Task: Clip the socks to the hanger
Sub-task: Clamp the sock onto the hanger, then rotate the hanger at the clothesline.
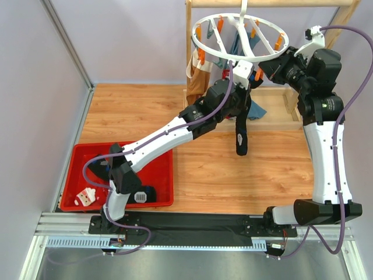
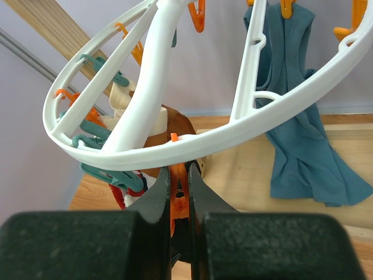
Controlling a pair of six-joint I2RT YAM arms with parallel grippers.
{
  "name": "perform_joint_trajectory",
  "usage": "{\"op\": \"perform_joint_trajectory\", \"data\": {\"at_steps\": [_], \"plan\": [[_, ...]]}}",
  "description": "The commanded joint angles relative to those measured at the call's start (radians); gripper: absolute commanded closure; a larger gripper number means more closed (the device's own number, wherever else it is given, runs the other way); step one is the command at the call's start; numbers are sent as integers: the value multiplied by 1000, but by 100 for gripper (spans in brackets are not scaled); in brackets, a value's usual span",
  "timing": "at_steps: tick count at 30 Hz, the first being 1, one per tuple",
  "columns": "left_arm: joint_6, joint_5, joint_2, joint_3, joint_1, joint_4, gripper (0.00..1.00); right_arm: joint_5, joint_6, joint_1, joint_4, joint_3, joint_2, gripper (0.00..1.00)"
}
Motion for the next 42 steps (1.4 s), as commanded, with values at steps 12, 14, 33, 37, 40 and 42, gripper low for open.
{"op": "perform_joint_trajectory", "data": {"at_steps": [12, 14, 33, 37, 40, 42], "plan": [[-11, 18, 22, 108, 0, 18, 100, -18, 4, 2, 38, -35, -45, 76], [-11, 17, 18, 108, -2, 24, 100, -21, 1, 2, 34, -33, -45, 60], [-94, -51, -143, -89, 63, -27, 100, 80, -45, -221, 33, -93, -135, 12], [-77, -44, -212, -125, 76, -59, 99, -167, -91, -304, 133, -113, -40, 24], [-60, -51, -254, -167, 93, -80, 99, -280, -120, -310, 277, -176, 4, 27], [-71, -54, -294, -183, 109, -103, 99, -323, -125, -310, 409, -226, 13, 25]]}}
